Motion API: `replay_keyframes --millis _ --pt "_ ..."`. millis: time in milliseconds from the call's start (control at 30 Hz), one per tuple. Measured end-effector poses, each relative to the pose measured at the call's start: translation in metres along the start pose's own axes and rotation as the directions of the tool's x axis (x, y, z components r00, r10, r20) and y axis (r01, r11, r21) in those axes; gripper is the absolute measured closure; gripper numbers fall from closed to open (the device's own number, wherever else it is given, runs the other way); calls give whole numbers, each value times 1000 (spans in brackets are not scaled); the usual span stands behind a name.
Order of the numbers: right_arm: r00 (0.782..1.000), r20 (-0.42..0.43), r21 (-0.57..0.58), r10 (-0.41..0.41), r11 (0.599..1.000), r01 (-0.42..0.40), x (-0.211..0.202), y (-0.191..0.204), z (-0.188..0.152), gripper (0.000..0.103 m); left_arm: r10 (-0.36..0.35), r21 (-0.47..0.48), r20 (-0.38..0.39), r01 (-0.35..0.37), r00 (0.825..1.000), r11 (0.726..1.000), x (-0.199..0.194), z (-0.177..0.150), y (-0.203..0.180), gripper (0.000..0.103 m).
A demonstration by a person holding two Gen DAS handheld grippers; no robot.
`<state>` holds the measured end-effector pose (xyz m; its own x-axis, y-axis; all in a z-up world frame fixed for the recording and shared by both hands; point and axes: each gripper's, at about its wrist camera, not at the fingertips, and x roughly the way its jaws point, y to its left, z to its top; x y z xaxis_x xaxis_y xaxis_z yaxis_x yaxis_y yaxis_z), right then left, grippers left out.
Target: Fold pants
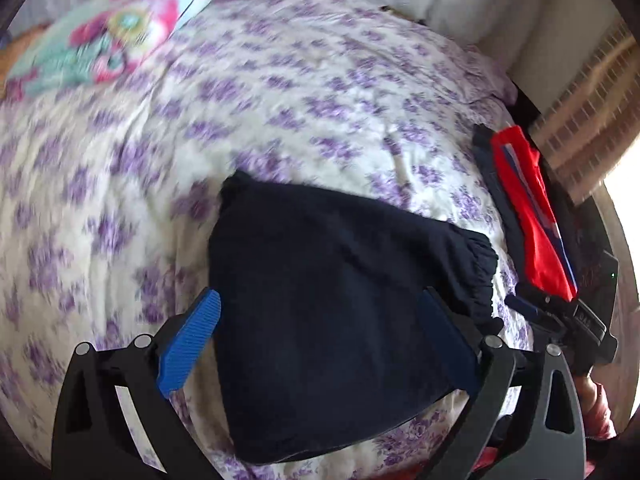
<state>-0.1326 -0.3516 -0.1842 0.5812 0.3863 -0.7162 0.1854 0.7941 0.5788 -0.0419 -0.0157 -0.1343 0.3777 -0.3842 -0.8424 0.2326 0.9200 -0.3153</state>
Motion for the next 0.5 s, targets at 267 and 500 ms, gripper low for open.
replay_keyframes --millis 267,500 --pt "999 -16 -246 -38 969 33 35 65 25 78 111 49 -266 -102 958 994 51 -40 20 7" --pt "978 -75 -214 -195 961 175 58 14 36 56 -2 -62 -321 -18 947 998 59 -61 40 4"
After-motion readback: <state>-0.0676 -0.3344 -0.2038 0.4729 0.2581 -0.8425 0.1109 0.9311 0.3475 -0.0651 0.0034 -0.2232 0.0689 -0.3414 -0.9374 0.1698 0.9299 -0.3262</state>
